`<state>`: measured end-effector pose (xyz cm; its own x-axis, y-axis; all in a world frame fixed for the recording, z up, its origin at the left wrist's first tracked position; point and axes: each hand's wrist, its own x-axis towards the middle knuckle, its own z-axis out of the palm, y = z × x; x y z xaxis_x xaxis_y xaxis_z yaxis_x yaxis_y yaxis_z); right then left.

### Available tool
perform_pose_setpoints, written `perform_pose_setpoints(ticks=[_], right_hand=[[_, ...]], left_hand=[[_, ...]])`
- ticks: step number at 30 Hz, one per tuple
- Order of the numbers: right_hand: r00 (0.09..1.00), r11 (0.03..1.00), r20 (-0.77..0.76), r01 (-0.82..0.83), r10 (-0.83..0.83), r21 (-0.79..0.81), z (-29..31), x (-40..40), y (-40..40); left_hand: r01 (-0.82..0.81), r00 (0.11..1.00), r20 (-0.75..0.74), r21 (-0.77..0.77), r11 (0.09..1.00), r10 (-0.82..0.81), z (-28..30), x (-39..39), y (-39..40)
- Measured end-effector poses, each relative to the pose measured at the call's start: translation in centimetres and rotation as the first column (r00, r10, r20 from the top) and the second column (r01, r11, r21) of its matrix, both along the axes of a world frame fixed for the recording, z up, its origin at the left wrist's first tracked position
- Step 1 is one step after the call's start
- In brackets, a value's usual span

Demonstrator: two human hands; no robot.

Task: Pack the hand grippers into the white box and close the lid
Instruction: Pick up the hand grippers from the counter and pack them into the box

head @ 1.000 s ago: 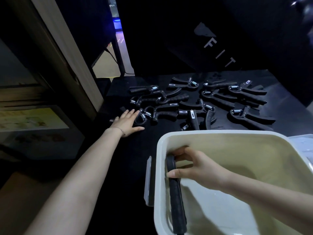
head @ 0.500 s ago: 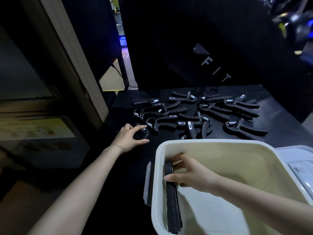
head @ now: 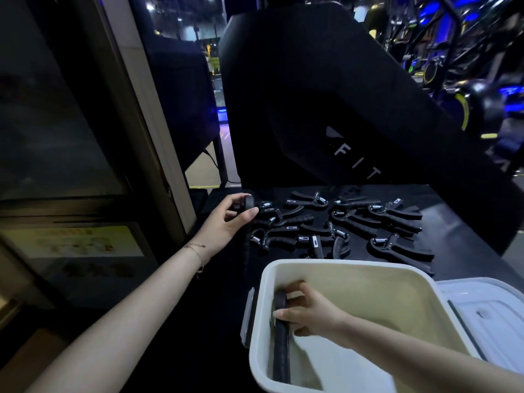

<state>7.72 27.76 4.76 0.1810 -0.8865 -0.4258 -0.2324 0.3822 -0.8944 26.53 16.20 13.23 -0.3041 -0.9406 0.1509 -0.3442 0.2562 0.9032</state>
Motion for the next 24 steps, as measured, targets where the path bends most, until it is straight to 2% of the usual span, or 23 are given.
perform_pose_setpoints(ticks=[4,7,14,16,18,21,24], right_hand=[[0.991,0.999,-0.132,-0.019,0.022,0.026,0.2,0.2,0.4],[0.995,0.999,-0.096,-0.006,0.009,0.032,1.2,-0.1,0.4],[0.996,0.998,-0.085,-0.040,0.036,-0.045,6.1,-2.1,0.8],[1.000,0.994,0.000,0.027,-0.027,-0.109,7.3,-2.5,1.3],[0.974,0.986,0.192,0.140,-0.121,-0.087,8.3,-2.7,1.9],[0.871,0.980,0.455,0.198,-0.187,0.023,9.5,-2.5,3.1],[0.729,0.970,0.654,0.244,-0.200,0.026,10.5,-2.4,3.9]], left_hand=[[0.046,0.994,-0.101,0.036,0.998,-0.043,1.7,-1.1,2.1],[0.109,0.980,-0.175,0.053,0.993,-0.098,2.9,-1.9,3.7],[0.134,0.961,-0.241,-0.008,0.991,-0.132,5.1,-2.8,5.8],[0.130,0.953,-0.271,-0.035,0.991,-0.135,5.7,-3.2,6.5],[0.116,0.941,-0.310,-0.080,0.990,-0.136,6.1,-3.7,7.2],[0.114,0.913,-0.374,-0.151,0.982,-0.164,6.6,-4.5,8.5],[0.164,0.874,-0.432,-0.169,0.972,-0.222,6.3,-5.4,9.3]])
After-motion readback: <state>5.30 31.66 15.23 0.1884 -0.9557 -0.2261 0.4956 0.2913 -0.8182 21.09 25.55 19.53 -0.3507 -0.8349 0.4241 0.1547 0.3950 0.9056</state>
